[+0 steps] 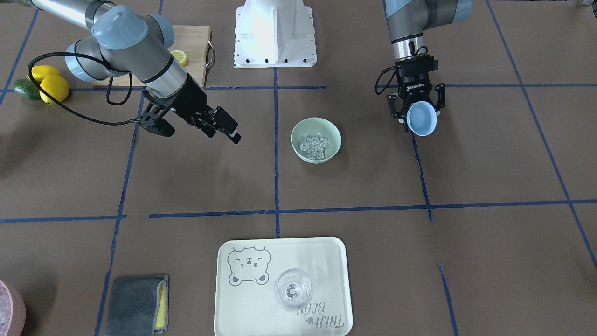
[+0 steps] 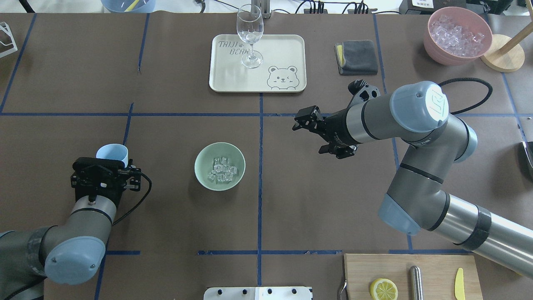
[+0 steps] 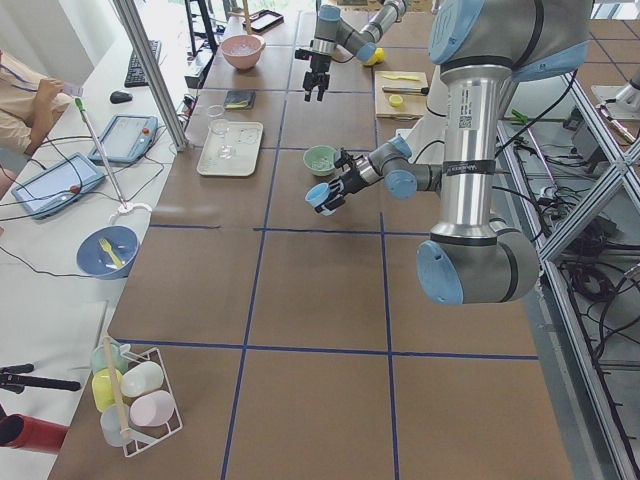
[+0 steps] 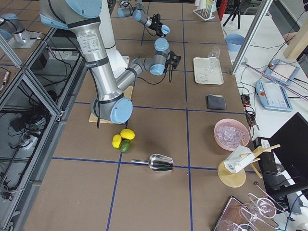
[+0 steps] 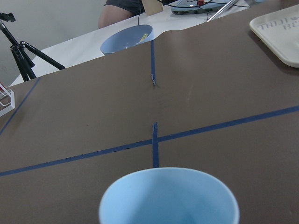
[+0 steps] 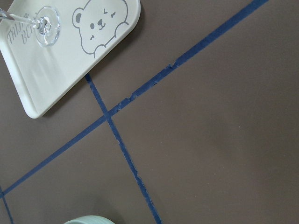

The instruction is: Pour ice into bowl

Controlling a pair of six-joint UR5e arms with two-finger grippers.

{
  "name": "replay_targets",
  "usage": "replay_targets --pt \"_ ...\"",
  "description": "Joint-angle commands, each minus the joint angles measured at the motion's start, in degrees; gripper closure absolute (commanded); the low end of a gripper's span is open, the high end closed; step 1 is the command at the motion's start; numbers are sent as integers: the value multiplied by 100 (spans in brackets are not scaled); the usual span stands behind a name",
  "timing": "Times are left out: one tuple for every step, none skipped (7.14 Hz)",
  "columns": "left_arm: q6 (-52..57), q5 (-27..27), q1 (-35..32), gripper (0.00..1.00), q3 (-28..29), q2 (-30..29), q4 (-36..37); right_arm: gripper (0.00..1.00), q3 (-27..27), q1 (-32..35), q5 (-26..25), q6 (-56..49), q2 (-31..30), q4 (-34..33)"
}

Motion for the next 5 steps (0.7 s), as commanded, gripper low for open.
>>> replay_targets --pt "-27 51 -39 100 141 965 -1795 0 -4 -3 -9 0 0 -9" --pt "8 59 -56 100 543 1345 -2964 0 -4 -3 -10 0 9 -9" --pt "43 460 -56 100 1226 1436 -3872 0 -4 -12 -10 0 9 -9" --pt "61 742 -56 100 1842 1454 -4569 0 5 -38 -105 0 9 0" --pt "113 797 -56 100 1996 1550 -4906 0 5 -108 -211 9 18 -9"
